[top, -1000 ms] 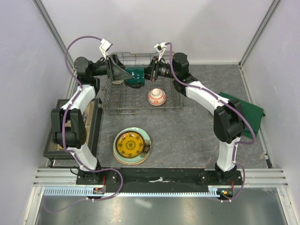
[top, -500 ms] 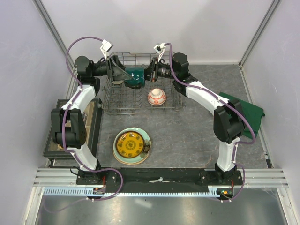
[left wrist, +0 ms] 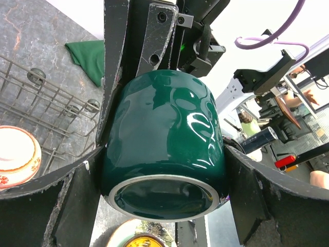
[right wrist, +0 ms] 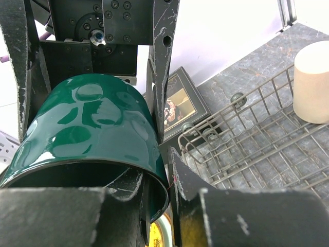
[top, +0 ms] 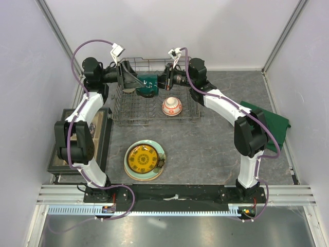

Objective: Unload the mixed dishes from the dish rack
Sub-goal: Pick up the cup from the dish rack.

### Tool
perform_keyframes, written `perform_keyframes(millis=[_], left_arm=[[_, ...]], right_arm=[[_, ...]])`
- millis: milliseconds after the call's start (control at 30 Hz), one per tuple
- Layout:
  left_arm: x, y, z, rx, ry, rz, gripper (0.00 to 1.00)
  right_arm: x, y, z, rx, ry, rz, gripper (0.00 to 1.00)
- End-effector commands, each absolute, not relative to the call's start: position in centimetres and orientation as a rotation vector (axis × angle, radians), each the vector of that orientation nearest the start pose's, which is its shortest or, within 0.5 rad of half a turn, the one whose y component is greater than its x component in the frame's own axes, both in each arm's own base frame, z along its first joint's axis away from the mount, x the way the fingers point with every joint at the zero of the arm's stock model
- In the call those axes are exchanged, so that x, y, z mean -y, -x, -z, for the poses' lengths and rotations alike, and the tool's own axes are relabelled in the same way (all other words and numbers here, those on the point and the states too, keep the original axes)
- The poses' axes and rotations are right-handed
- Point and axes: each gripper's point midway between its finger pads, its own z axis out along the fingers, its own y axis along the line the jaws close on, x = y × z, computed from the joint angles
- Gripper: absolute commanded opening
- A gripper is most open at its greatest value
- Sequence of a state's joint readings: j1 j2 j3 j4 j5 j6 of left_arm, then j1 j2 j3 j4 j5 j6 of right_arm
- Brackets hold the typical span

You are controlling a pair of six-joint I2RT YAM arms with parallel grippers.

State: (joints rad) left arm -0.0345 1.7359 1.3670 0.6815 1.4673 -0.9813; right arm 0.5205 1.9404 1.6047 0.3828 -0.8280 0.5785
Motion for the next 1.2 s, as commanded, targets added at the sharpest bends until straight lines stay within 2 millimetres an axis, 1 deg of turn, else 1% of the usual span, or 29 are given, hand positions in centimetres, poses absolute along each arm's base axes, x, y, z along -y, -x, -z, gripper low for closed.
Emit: perform_keyframes(millis=[0,67,200,367,467,567,667,800,900,1167], left_arm=[[18.5,-38.8,-37.3,-1.543,-0.720,1.510,0.77],[18.5,-38.7,-37.7,-1.532,-0.723,1.510,0.82],[18.5,-38.2,-38.2,-1.522,-0.730,1.526,0.88],[18.5,-37.1,-38.4,-1.518,-0.748,1.549,0.99],[18.5,-36.7,-38.3,-1.517,-0.758,1.556,0.99],[18.5,-36.2,-38.0,-1.518,-0.773,1.565,0.99],[18.5,-35.8,-38.1,-1.517,-0.791,1.567,0.99],[18.4,-35.6,-38.2,-1.516,-0.797,1.568,0.99],[18.2,-35.7,-38.6,-1.512,-0.795,1.563,0.99],[18.0,-36.6,-40.5,-1.496,-0.796,1.547,0.99]], right_arm=[[-39.9,-37.6,-34.7,-1.481,0.751,-1.479,0.00],[-39.9,-37.5,-34.6,-1.481,0.751,-1.479,0.00],[-40.0,-37.5,-34.4,-1.487,0.747,-1.483,0.00],[-40.1,-37.5,-34.8,-1.476,0.749,-1.492,0.00],[-40.2,-37.5,-35.1,-1.469,0.751,-1.511,0.00],[-40.3,-37.1,-35.7,-1.447,0.758,-1.546,0.00],[-40.4,-36.7,-36.0,-1.425,0.768,-1.572,0.00],[-40.5,-36.6,-35.9,-1.421,0.773,-1.596,0.00],[-40.5,-36.5,-35.6,-1.426,0.782,-1.598,0.00],[-40.2,-36.4,-32.8,-1.498,0.794,-1.548,0.00]])
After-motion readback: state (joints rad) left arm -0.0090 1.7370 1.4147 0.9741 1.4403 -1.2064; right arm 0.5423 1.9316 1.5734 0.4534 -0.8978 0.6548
